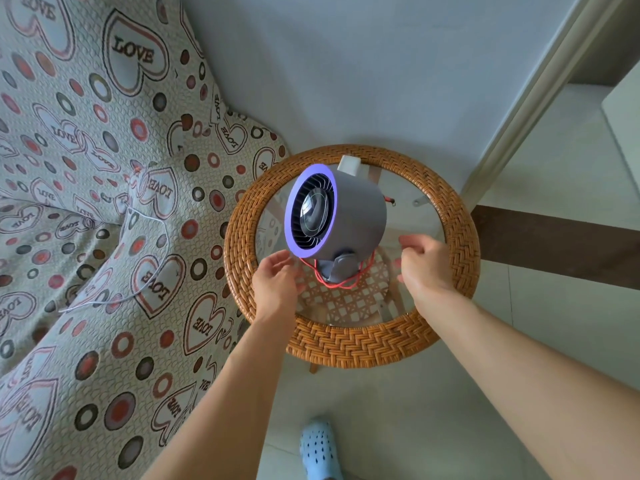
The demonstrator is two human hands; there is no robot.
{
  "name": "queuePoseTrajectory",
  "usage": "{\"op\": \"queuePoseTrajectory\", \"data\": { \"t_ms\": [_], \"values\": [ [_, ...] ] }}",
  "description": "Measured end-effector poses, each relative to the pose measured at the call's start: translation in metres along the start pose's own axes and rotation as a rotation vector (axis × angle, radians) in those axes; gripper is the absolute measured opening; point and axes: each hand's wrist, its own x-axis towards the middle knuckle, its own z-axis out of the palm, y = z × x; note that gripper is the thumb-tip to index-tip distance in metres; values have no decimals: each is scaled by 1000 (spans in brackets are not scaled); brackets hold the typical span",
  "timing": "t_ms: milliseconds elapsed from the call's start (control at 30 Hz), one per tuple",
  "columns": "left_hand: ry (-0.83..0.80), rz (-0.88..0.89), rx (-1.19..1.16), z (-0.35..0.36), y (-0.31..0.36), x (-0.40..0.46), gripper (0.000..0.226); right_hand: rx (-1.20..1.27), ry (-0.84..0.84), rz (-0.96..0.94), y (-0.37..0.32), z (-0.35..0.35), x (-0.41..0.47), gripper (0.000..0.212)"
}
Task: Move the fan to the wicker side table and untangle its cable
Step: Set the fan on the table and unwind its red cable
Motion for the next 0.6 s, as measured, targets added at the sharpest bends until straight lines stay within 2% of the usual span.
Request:
{"op": "queuePoseTrajectory", "data": {
  "t_ms": [100, 267, 500, 600],
  "values": [
    [11, -7, -39, 1, 14, 17, 17, 4, 20, -2, -9, 0, 15, 31],
    [-2, -28, -83, 8, 42, 52, 22, 37, 44, -25, -29, 7, 46, 27],
    [-142, -88, -49, 19, 70, 97, 20, 57, 102, -132, -61, 18, 91, 28],
    [-206, -130, -19, 22, 79, 118, 20, 0, 35, -154, -80, 26, 112, 28]
  ]
}}
